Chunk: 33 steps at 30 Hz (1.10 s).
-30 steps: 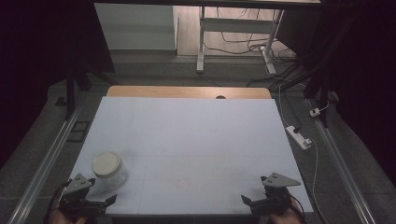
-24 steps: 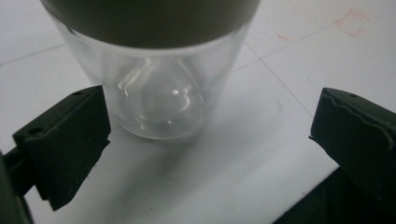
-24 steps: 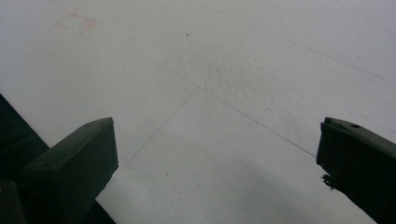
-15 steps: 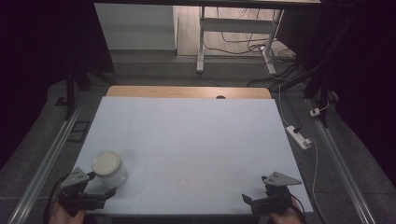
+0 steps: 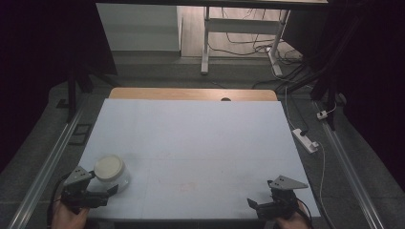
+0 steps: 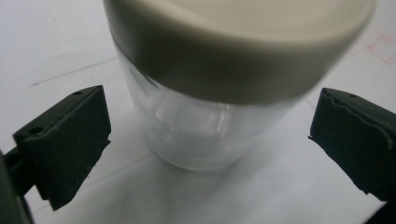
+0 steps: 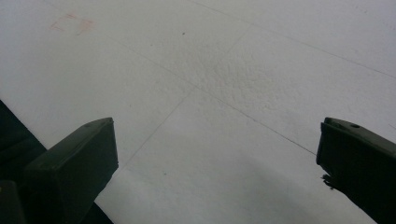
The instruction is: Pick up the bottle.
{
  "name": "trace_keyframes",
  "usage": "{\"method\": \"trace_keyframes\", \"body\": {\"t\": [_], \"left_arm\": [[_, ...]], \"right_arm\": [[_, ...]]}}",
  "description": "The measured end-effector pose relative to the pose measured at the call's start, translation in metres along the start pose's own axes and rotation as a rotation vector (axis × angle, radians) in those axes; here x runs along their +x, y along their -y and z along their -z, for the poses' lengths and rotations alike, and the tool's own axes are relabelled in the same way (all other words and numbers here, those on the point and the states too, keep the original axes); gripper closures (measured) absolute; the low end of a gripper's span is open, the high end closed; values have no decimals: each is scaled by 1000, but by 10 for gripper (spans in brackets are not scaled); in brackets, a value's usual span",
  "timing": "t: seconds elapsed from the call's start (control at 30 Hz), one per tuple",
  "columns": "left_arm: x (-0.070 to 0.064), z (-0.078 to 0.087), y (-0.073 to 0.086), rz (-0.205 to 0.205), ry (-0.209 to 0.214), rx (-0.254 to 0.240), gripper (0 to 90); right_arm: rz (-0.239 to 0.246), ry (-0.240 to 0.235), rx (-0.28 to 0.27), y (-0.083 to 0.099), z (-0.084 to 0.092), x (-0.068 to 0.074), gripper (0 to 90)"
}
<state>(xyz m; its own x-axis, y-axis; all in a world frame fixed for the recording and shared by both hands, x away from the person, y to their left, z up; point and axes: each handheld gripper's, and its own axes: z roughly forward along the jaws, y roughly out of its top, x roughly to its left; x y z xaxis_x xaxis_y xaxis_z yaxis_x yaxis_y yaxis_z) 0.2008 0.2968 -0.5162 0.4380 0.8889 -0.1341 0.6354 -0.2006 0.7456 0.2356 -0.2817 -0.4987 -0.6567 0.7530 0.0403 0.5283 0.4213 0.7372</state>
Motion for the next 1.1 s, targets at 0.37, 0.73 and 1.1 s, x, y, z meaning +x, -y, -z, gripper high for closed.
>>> {"method": "trace_keyframes", "body": {"t": [0.37,0.73,1.1], "left_arm": [[6,-12,-9,-14,31,-1,0],[7,-24,-18,-74,37,-8,0],[3,-25,-22,-107,27,-8,53]], "right_arm": [[6,-4,13,0,-1,0,0],[7,-9,20,-1,-2,0,0],[7,-10,14,0,-1,0,0]]}}
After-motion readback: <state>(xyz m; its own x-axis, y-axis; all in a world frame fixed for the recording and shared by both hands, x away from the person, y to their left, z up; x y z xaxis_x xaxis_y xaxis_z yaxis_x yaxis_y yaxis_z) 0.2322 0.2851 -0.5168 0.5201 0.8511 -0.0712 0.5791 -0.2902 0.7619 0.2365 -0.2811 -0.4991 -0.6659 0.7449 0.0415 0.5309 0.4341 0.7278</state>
